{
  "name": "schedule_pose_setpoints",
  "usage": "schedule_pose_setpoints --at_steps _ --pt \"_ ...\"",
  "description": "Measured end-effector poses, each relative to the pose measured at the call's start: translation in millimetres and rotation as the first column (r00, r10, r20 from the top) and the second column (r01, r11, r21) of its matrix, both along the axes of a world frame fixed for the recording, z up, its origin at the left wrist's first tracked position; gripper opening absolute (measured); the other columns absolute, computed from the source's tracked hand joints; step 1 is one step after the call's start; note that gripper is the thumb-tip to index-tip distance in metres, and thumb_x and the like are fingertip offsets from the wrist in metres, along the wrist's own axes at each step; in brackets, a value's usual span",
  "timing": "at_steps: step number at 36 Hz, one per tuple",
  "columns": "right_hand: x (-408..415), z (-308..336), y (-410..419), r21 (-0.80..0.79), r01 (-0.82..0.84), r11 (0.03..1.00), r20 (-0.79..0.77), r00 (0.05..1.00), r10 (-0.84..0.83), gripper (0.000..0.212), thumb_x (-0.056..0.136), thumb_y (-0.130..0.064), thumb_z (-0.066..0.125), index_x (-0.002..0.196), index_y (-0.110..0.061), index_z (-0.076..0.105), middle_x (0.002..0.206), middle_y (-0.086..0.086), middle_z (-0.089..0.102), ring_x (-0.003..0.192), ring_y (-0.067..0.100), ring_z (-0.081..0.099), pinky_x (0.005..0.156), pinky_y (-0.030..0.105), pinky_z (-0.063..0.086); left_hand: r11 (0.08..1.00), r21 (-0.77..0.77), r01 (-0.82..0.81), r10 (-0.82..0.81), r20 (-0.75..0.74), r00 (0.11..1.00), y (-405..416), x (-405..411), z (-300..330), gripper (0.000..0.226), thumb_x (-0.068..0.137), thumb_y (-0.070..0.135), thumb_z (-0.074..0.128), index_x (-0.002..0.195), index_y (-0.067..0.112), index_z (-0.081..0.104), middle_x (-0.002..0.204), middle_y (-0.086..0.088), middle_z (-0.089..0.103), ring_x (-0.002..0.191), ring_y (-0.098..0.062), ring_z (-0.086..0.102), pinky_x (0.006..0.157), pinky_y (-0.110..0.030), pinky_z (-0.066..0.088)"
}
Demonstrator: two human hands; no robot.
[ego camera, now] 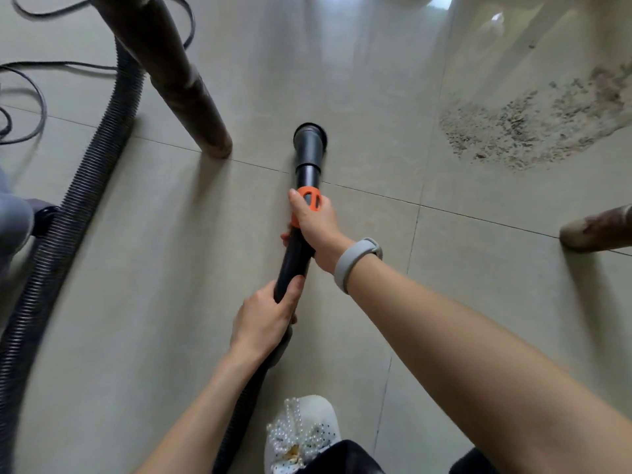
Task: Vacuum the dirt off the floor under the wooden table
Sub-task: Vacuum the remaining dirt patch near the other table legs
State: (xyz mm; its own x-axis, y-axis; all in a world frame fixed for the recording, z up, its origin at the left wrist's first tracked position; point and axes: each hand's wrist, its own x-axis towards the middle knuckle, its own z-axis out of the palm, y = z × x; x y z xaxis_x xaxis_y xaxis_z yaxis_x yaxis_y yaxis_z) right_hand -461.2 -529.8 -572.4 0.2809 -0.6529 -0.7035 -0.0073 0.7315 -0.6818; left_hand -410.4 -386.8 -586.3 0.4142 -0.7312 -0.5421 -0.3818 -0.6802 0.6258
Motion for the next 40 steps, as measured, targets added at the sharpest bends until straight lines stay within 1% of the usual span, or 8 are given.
schedule_pose_setpoints --at_steps 6,13,20,23,26,30,36,40 --pt "-53.3 13.2 -23.4 0.018 0.173 0.985 -0.094 0.981 -0.171 0.028 0.095 -0.029 0.057 0.077 -0.012 0.044 0.064 0.007 0.043 0.053 0.022 0.051 0.056 0.031 0.051 0.981 0.016 0.195 -0.194 -0.076 0.978 -37.6 -24.1 8.4 0.053 0.075 0.073 0.034 0.063 0.024 0.049 0.057 0.005 0.066 0.057 -0.014 0.065 0.07 -0.036 0.054" --pt "-98.3 19.4 -48.3 0.135 0.21 0.968 -0.12 0.973 -0.195 0.031 0.091 -0.031 0.062 0.106 -0.007 0.048 0.086 0.01 0.056 0.068 0.023 0.062 0.063 0.034 0.052 0.943 -0.012 0.332 -0.328 -0.18 0.927 -86.1 -45.5 14.7 0.055 0.08 0.074 0.037 0.063 0.022 0.048 0.055 0.003 0.066 0.053 -0.018 0.064 0.068 -0.038 0.056" --pt "-113.7 33.3 -96.1 0.072 0.209 0.975 -0.118 0.973 -0.2 0.042 0.091 -0.031 0.062 0.123 -0.009 0.044 0.128 0.017 0.055 0.114 0.034 0.058 0.078 0.041 0.053 0.931 -0.063 0.359 -0.363 -0.248 0.898 -153.2 -58.3 38.8 0.054 0.091 0.063 0.04 0.068 0.015 0.049 0.059 -0.006 0.066 0.053 -0.022 0.062 0.057 -0.027 0.049" --pt "-114.0 40.5 -116.7 0.012 0.213 0.977 -0.179 0.962 -0.207 0.055 0.091 -0.034 0.06 0.134 -0.009 0.037 0.13 0.016 0.052 0.113 0.035 0.057 0.086 0.046 0.053 0.928 -0.053 0.368 -0.367 -0.288 0.884 -175.9 -62.2 50.8 0.056 0.091 0.063 0.039 0.075 0.012 0.054 0.066 -0.011 0.068 0.058 -0.024 0.064 0.063 -0.03 0.052" --pt "-113.2 48.8 -135.1 -0.005 0.226 0.974 -0.16 0.961 -0.224 0.048 0.096 -0.03 0.055 0.134 -0.009 0.035 0.115 0.015 0.056 0.084 0.027 0.064 0.083 0.044 0.053 0.934 -0.042 0.355 -0.348 -0.322 0.88 -189.5 -64.4 55.7 0.056 0.091 0.062 0.04 0.079 0.01 0.056 0.076 -0.014 0.07 0.066 -0.024 0.066 0.067 -0.03 0.054" --pt "-111.7 55.1 -155.7 -0.026 0.233 0.972 -0.149 0.961 -0.235 0.051 0.098 -0.029 0.051 0.138 -0.005 0.031 0.128 0.018 0.054 0.064 0.019 0.059 0.079 0.039 0.052 0.92 -0.058 0.387 -0.388 -0.252 0.886 -197.3 -68.3 58.5 0.044 0.094 0.053 0.044 0.084 0.011 0.057 0.086 -0.009 0.066 0.08 -0.023 0.065 0.08 -0.034 0.052" --pt "-107.7 62.2 -168.4 0.005 0.24 0.971 -0.116 0.964 -0.238 0.051 0.098 -0.031 0.052 0.138 -0.006 0.032 0.128 0.018 0.055 0.062 0.02 0.059 0.067 0.038 0.052 0.928 -0.073 0.365 -0.372 -0.23 0.9 -211.8 -72.8 72.3 0.039 0.097 0.048 0.044 0.088 0.01 0.054 0.083 -0.007 0.06 0.072 -0.018 0.058 0.065 -0.024 0.047" --pt "-112.9 54.5 -172.1 0.02 0.26 0.965 -0.093 0.962 -0.257 0.049 0.096 -0.03 0.055 0.134 -0.005 0.036 0.125 0.017 0.057 0.061 0.02 0.06 0.083 0.044 0.054 0.926 -0.1 0.363 -0.376 -0.206 0.903 -215.2 -73.6 67.4 0.037 0.097 0.047 0.044 0.08 0.014 0.051 0.08 -0.007 0.06 0.068 -0.016 0.058 0.06 -0.02 0.047"
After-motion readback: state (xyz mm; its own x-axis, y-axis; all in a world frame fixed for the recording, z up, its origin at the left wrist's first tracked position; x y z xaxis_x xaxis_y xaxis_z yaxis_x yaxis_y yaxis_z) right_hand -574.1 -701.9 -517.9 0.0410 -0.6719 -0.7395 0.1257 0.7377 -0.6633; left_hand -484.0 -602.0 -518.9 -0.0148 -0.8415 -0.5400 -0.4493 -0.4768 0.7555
